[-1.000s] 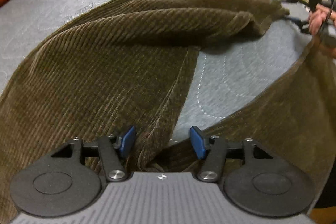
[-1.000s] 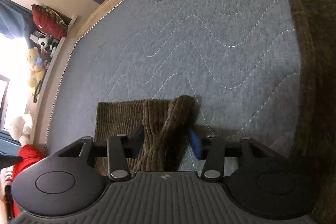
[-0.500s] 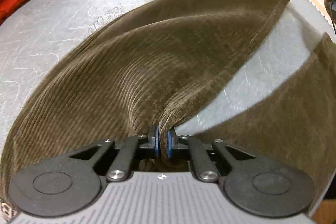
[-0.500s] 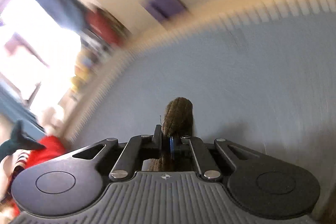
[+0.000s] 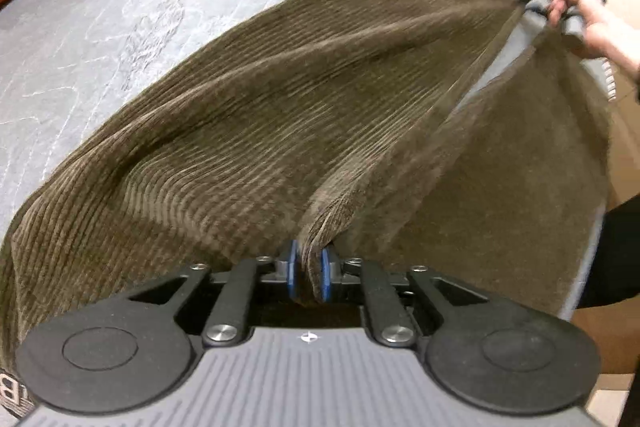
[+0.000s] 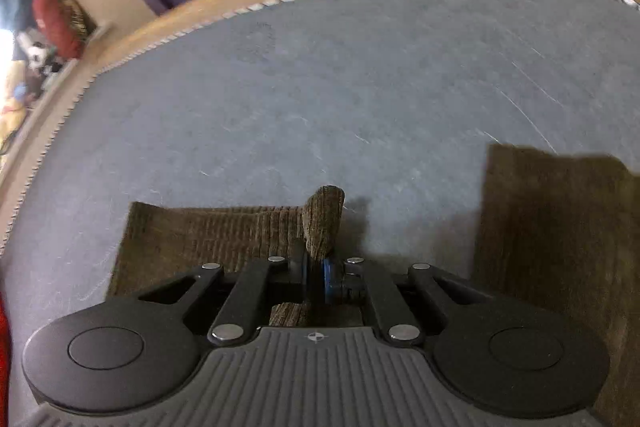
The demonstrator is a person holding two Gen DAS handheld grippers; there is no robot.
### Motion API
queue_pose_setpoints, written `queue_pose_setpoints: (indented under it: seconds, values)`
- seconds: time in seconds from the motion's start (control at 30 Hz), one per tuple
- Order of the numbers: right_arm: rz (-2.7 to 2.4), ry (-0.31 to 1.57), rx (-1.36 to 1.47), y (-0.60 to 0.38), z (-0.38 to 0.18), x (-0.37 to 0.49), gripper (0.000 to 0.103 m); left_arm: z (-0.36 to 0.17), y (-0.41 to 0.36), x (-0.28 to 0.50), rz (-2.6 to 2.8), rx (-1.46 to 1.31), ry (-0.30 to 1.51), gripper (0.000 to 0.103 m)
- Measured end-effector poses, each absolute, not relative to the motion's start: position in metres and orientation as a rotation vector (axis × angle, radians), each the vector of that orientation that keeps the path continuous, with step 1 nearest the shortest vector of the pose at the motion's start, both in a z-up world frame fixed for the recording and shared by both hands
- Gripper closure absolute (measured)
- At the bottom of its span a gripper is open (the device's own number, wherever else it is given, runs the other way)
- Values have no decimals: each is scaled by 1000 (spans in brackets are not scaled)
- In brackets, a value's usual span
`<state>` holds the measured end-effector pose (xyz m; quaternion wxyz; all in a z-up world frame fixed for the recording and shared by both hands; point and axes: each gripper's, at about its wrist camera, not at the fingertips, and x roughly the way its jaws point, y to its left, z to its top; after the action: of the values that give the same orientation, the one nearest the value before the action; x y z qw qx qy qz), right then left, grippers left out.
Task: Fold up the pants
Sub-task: 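Hold the pants with the left tool while the right tool pulls the leg hem taut, then open both tools and release the pants onto the bed, then grasp the grey striped waistband edge with the left tool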
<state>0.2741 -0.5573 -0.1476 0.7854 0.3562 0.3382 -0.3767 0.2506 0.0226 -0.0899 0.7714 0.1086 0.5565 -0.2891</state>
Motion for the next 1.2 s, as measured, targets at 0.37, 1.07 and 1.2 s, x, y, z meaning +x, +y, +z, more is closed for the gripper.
queue_pose_setpoints:
  seconds: [0.37, 1.07, 1.2]
  values:
    - [-677, 514, 629, -470, -9, 255, 73, -35, 133, 252, -352, -134, 991, 59]
    - [-177, 649, 371, -283, 41, 190, 55, -130, 296, 231, 113, -174, 1123, 23]
    - [-183, 655, 366, -274, 36, 189, 55, -102, 312, 230, 87, -244, 1051, 64]
